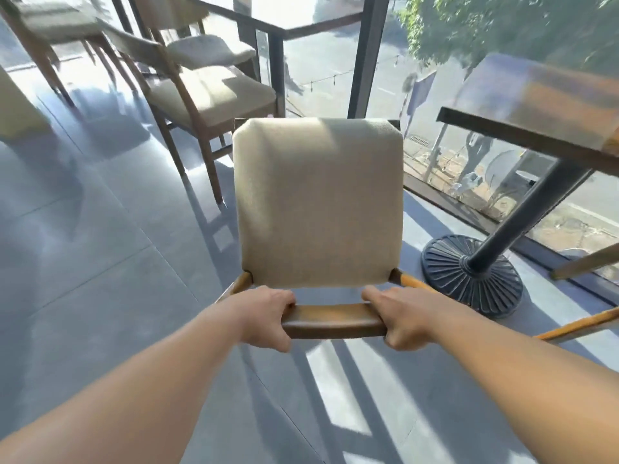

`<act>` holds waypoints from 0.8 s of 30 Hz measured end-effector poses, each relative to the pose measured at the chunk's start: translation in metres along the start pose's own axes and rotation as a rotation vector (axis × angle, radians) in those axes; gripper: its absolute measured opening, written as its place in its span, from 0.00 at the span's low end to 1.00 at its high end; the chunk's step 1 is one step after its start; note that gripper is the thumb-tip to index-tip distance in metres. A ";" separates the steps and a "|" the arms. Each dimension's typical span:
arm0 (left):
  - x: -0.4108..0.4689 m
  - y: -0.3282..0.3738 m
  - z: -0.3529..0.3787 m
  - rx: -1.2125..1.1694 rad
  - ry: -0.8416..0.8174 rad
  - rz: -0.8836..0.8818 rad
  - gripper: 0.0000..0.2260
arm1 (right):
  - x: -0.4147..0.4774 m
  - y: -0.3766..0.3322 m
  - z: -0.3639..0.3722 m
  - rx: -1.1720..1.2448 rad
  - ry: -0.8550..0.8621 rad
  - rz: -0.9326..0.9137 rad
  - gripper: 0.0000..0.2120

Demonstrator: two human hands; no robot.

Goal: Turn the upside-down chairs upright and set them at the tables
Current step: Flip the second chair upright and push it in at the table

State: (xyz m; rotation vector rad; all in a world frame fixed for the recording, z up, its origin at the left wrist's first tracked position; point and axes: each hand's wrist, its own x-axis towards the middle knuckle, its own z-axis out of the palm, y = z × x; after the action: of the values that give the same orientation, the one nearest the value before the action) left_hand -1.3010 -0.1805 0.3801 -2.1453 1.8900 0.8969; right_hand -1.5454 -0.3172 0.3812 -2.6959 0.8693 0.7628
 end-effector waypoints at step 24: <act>0.080 -0.080 -0.225 -0.016 0.285 0.136 0.08 | 0.097 0.018 -0.213 -0.009 0.276 0.312 0.11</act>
State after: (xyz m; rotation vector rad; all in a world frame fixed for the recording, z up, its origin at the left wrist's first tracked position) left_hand -1.1478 -0.3408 0.4994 -2.2799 2.1893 0.6570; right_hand -1.4007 -0.4519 0.5088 -2.7489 1.3764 0.4505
